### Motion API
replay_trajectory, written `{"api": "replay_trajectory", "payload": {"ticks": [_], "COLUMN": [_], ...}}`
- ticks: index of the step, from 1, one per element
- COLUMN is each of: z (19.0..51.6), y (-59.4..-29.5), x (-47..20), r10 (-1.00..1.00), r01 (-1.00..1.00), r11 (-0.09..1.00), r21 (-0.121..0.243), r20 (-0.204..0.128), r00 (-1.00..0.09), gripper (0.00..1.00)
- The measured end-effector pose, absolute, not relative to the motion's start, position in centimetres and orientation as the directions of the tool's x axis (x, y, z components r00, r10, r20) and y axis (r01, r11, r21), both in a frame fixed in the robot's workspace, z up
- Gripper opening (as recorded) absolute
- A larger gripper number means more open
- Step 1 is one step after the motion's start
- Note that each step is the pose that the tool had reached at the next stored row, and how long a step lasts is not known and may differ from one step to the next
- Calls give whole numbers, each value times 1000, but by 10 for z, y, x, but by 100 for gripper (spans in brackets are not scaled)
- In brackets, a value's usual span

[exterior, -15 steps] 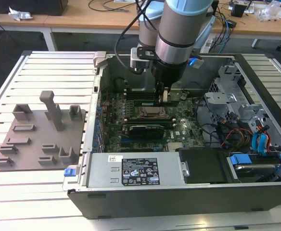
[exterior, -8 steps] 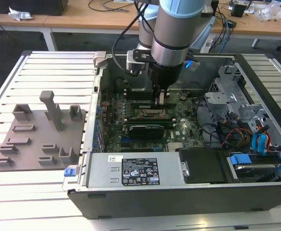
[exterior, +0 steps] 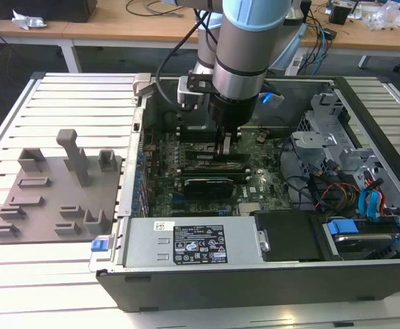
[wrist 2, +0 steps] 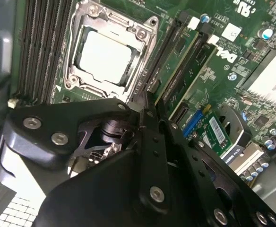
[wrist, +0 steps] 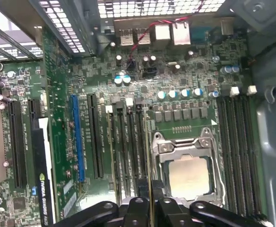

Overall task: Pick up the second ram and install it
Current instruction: 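Insert the second ram into the second slot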

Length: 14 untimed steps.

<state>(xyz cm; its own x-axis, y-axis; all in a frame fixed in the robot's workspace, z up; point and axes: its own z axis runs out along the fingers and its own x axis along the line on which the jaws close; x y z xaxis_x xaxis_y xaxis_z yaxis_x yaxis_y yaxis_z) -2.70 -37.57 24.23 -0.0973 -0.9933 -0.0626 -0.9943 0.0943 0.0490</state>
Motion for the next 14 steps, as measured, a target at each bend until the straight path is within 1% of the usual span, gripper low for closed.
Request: {"api": "replay_trajectory", "payload": {"ticks": [5, 10, 14], "z": [231, 228, 227], "y": [-376, -375, -383], "x": [-29, -29, -29], "r10": [-994, -994, -994], "r01": [-995, -995, -995], "r11": [84, 84, 84], "r21": [49, 49, 49], "r20": [-63, -62, -63], "r00": [-87, -87, -87], "gripper": [14, 14, 14]}}
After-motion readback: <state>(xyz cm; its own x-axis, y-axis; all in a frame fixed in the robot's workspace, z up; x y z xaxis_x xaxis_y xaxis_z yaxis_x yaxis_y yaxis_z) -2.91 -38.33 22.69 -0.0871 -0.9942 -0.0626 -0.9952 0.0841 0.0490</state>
